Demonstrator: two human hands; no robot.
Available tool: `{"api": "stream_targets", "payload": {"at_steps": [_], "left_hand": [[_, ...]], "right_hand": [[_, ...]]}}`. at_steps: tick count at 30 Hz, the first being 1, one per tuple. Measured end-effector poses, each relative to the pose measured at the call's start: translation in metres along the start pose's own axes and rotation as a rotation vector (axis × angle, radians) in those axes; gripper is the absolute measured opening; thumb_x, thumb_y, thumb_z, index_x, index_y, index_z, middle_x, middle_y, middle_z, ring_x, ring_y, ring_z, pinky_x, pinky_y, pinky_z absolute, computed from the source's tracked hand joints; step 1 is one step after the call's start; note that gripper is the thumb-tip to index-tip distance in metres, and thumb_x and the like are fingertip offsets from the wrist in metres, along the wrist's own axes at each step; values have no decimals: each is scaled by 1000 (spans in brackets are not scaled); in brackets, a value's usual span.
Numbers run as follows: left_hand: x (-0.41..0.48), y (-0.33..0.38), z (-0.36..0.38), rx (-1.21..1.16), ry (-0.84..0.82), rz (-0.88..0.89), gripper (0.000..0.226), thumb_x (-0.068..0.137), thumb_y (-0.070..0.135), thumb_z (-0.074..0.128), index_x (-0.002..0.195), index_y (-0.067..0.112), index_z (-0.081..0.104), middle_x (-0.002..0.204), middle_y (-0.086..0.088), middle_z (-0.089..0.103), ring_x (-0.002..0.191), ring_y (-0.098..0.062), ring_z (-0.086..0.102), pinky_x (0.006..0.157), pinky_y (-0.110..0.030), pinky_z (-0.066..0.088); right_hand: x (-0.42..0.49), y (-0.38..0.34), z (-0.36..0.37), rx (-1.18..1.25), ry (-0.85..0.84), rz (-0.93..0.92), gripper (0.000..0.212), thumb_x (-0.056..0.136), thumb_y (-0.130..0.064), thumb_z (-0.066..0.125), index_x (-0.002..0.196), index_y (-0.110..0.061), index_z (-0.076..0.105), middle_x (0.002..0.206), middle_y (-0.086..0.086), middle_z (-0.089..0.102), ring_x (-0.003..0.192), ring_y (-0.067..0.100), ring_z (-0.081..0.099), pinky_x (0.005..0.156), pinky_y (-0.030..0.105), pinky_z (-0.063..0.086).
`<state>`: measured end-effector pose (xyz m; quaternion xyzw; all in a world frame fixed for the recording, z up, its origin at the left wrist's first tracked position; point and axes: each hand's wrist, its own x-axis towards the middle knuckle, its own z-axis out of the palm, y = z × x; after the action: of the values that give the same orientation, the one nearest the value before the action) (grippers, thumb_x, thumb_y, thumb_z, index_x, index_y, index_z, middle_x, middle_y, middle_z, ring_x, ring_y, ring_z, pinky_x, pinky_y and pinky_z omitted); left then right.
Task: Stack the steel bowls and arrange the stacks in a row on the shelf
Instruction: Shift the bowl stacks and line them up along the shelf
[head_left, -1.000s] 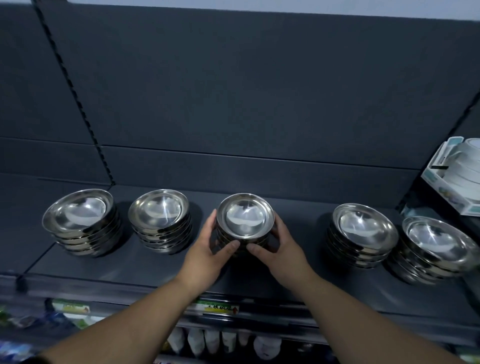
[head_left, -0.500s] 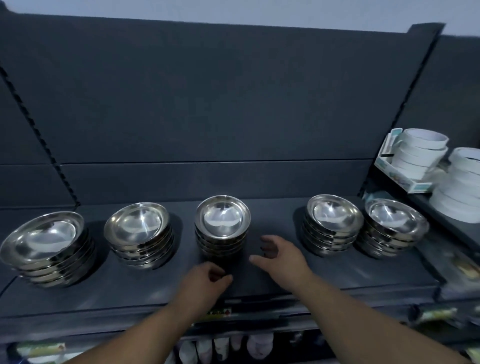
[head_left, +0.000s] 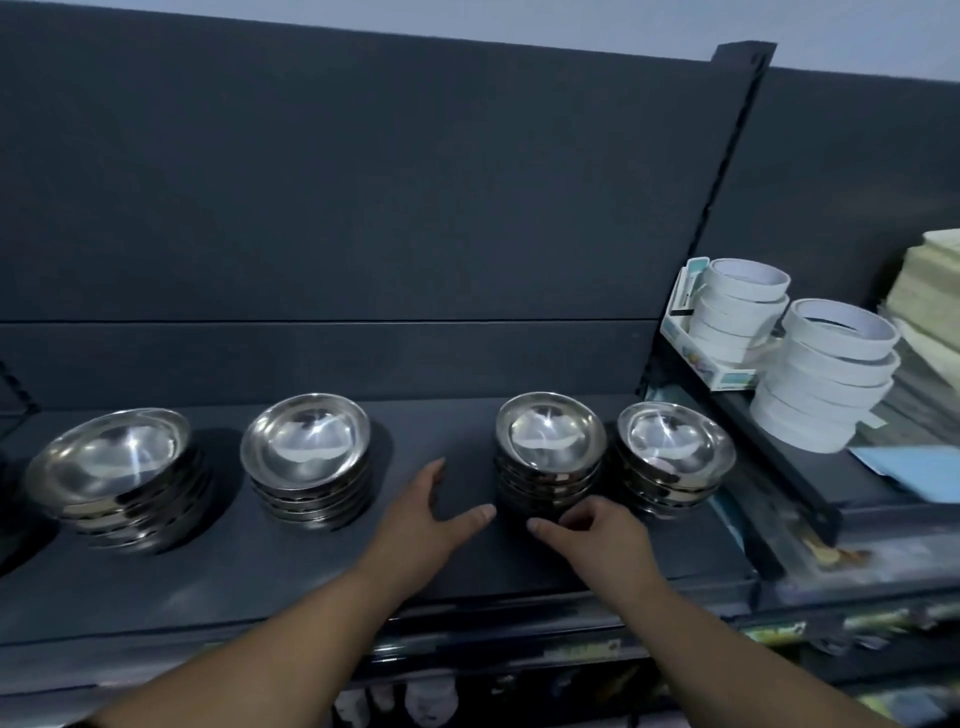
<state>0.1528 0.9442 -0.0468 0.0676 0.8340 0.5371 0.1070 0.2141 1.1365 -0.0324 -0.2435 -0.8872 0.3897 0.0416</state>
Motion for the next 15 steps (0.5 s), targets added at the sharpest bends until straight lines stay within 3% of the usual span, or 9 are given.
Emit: {"api": "stream_targets", "payload": {"at_steps": [3, 5, 8, 10, 13, 15], "left_hand": [[7, 7, 18, -52, -5, -12, 105, 67, 37, 86, 151, 24, 24, 154, 1, 34, 137, -15, 38, 112, -33, 36], [8, 12, 28, -59, -7, -8, 108, 67, 34, 87, 152, 26, 21, 153, 6, 32, 138, -14, 36, 111, -29, 35], [8, 18, 41, -117, -8, -6, 107, 67, 27, 87, 152, 29, 21, 145, 11, 39, 131, -8, 40, 110, -28, 36], [8, 20, 47, -161, -10, -1, 102, 69, 18, 86, 150, 28, 25, 133, 20, 47, 123, -1, 48, 106, -21, 39], [10, 22, 51, -251, -25, 14, 94, 72, 5, 82, 146, 29, 28, 115, 33, 52, 100, 21, 55, 87, -5, 45], [12, 19, 49, -292, -26, 2, 95, 74, 2, 80, 147, 28, 26, 112, 34, 52, 93, 26, 54, 82, -4, 46]], "right_hand": [[10, 5, -11, -49, -21, -8, 47, 64, -49, 84, 80, -19, 52, 74, -10, 56, 69, 6, 51, 52, 9, 31], [16, 6, -14, -69, -70, -24, 52, 63, -48, 85, 87, -17, 49, 82, -7, 57, 72, 7, 51, 54, 17, 34], [21, 4, -17, -32, -150, -46, 68, 65, -46, 84, 109, -9, 48, 99, -2, 57, 88, 13, 54, 70, 20, 38], [23, 2, -17, -8, -184, -58, 74, 67, -47, 83, 116, -6, 46, 107, 2, 59, 95, 16, 58, 71, 20, 39], [24, 0, -14, -2, -237, -77, 66, 70, -45, 81, 114, -9, 46, 103, -2, 57, 90, 12, 54, 57, 15, 37], [24, 1, -10, 4, -249, -85, 58, 70, -44, 81, 106, -14, 47, 99, -4, 57, 87, 11, 54, 55, 11, 34]]}}
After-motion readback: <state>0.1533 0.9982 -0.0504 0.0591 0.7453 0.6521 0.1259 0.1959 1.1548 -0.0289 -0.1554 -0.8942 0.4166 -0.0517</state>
